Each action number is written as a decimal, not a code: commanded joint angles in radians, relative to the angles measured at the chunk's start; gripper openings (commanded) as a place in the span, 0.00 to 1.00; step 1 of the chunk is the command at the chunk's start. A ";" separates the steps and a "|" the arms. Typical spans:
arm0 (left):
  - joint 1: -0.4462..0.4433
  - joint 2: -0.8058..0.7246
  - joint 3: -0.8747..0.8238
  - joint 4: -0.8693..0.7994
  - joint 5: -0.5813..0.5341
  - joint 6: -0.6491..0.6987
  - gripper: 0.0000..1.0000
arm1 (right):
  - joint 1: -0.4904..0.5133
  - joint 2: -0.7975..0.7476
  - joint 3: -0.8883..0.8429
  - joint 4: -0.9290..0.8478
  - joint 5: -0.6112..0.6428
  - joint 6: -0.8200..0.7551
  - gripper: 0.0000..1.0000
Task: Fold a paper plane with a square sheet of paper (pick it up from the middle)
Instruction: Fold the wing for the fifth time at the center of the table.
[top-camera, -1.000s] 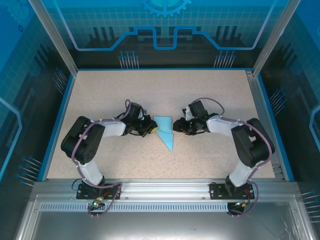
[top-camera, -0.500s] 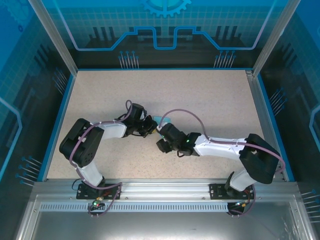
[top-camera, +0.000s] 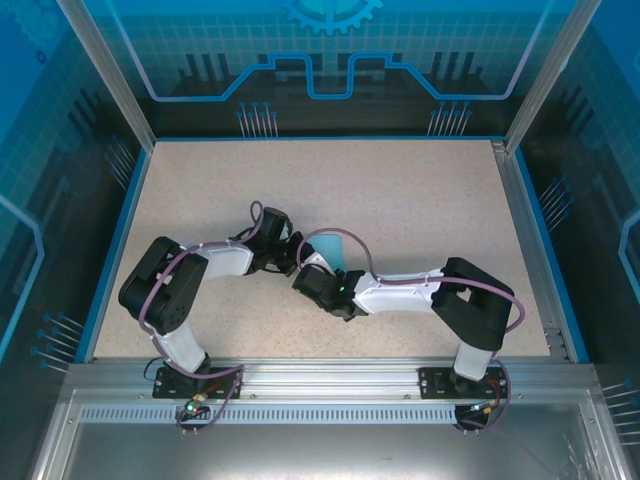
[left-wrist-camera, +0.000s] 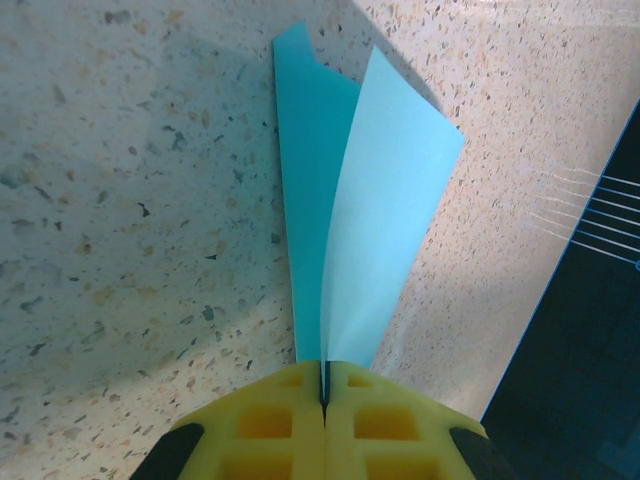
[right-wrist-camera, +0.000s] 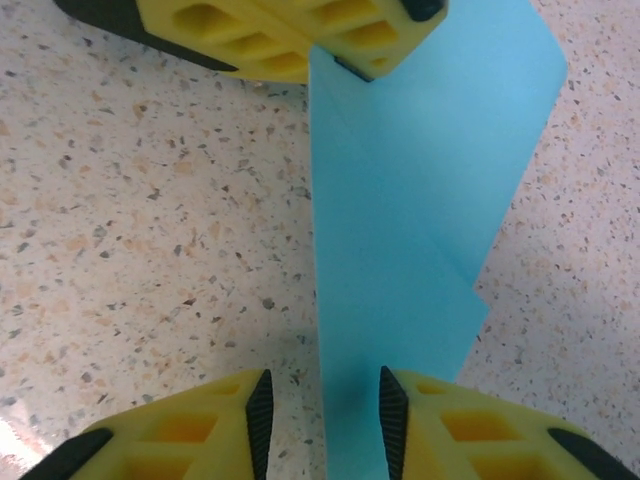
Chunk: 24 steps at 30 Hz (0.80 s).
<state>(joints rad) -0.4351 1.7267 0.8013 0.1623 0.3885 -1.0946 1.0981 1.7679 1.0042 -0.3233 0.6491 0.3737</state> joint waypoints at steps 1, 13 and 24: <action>-0.005 -0.027 0.016 -0.027 -0.013 0.000 0.04 | 0.011 0.019 0.027 -0.025 0.048 0.008 0.34; -0.005 -0.028 0.024 -0.044 -0.014 0.008 0.04 | 0.012 0.039 0.045 -0.051 0.086 0.022 0.18; 0.011 -0.011 0.064 -0.105 -0.014 0.028 0.38 | 0.005 0.017 0.011 -0.005 0.077 0.013 0.05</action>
<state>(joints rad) -0.4328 1.7264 0.8253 0.1051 0.3767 -1.0908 1.0988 1.7920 1.0271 -0.3447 0.7074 0.3836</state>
